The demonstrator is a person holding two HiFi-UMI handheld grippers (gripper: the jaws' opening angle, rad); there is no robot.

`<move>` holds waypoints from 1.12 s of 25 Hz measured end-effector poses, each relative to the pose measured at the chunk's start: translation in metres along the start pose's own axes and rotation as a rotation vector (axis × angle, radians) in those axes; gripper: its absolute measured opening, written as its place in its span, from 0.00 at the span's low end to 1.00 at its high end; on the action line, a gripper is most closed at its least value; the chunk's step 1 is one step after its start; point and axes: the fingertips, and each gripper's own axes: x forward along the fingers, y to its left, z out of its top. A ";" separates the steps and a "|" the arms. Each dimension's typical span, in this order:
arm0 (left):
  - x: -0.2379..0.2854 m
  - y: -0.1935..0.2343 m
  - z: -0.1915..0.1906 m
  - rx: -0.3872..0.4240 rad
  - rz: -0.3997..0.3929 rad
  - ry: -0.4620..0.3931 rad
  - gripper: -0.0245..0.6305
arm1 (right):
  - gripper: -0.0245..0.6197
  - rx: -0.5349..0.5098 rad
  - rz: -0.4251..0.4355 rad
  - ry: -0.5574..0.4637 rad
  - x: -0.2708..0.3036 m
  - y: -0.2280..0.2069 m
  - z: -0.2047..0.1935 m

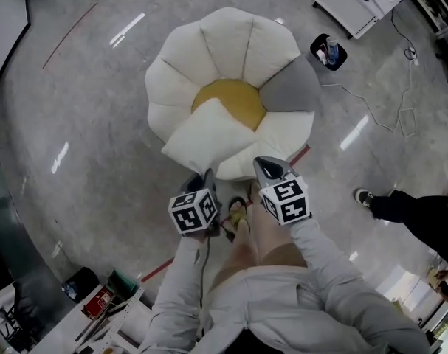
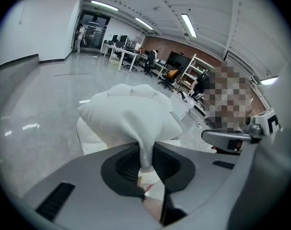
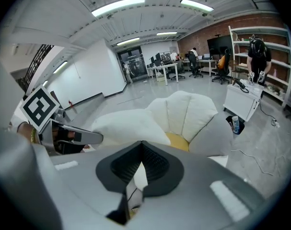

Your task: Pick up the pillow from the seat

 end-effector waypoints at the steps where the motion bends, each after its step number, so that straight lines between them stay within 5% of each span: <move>1: -0.008 -0.003 0.000 0.003 0.000 -0.006 0.11 | 0.04 -0.004 0.000 -0.007 -0.007 0.003 0.002; 28: -0.130 -0.053 -0.017 0.046 -0.108 -0.104 0.11 | 0.04 -0.066 -0.034 -0.132 -0.123 0.060 -0.001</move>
